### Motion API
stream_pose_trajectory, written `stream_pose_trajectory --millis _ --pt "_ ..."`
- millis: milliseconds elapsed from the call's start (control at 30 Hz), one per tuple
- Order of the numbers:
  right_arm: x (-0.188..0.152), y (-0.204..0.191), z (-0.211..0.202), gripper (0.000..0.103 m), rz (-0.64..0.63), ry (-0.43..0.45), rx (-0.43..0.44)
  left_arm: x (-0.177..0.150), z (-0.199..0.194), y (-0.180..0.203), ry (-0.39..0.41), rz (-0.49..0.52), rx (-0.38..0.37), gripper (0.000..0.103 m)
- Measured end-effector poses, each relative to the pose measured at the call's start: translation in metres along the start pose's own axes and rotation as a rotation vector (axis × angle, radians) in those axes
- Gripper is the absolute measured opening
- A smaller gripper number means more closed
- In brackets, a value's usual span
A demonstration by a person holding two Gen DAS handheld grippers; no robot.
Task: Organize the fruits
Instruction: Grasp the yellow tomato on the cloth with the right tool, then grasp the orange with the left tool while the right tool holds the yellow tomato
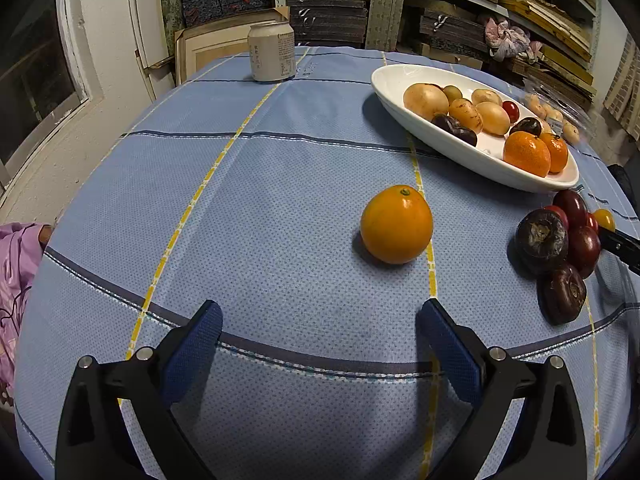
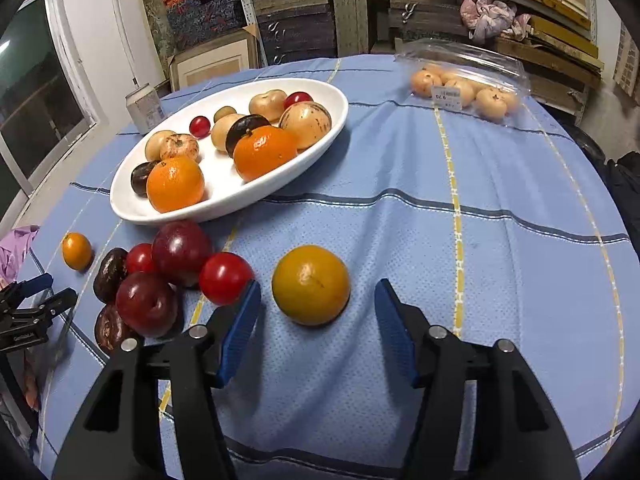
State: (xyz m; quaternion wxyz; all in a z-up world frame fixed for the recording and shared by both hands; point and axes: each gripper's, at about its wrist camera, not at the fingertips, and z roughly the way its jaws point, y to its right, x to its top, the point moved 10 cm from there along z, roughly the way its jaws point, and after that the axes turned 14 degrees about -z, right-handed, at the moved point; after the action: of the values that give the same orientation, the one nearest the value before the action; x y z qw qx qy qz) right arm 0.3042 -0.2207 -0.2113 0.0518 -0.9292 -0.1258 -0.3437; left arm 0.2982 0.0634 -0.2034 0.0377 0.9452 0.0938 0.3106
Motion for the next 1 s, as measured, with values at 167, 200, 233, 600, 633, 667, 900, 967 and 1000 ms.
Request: stream_pose_trajectory --millis 167,200,233,600,633,667,900,967,1000 --pt "0.000 0.001 0.000 0.045 -0.004 -0.004 -0.014 0.000 0.000 0.000 0.000 0.000 0.000 0.100" --pt "0.000 0.001 0.000 0.042 -0.005 -0.006 -0.020 0.000 0.000 0.000 0.000 0.000 0.000 0.100" --pt "0.000 0.001 0.000 0.039 -0.006 -0.006 -0.024 0.000 0.000 -0.001 0.000 -0.001 0.000 0.100" --pt "-0.001 0.003 0.000 0.037 0.009 -0.001 -0.012 0.002 -0.001 0.002 0.002 0.016 -0.015 0.100" --pt "-0.001 0.004 0.000 0.037 0.010 0.000 -0.010 0.004 -0.001 0.002 0.007 0.020 -0.017 0.100" --pt "-0.001 0.004 0.000 0.037 0.011 0.000 -0.009 0.006 -0.003 0.004 0.016 0.025 -0.021 0.100" --pt "-0.001 0.004 -0.001 0.037 0.015 0.002 -0.003 0.027 0.000 0.005 0.067 0.038 -0.012 0.099" --pt "-0.001 0.004 0.000 0.037 0.018 0.003 0.001 0.030 0.002 0.008 0.065 0.039 -0.028 0.098" --pt "-0.001 0.003 -0.001 0.037 0.018 0.003 0.001 0.032 0.001 0.012 0.071 0.043 -0.044 0.097"
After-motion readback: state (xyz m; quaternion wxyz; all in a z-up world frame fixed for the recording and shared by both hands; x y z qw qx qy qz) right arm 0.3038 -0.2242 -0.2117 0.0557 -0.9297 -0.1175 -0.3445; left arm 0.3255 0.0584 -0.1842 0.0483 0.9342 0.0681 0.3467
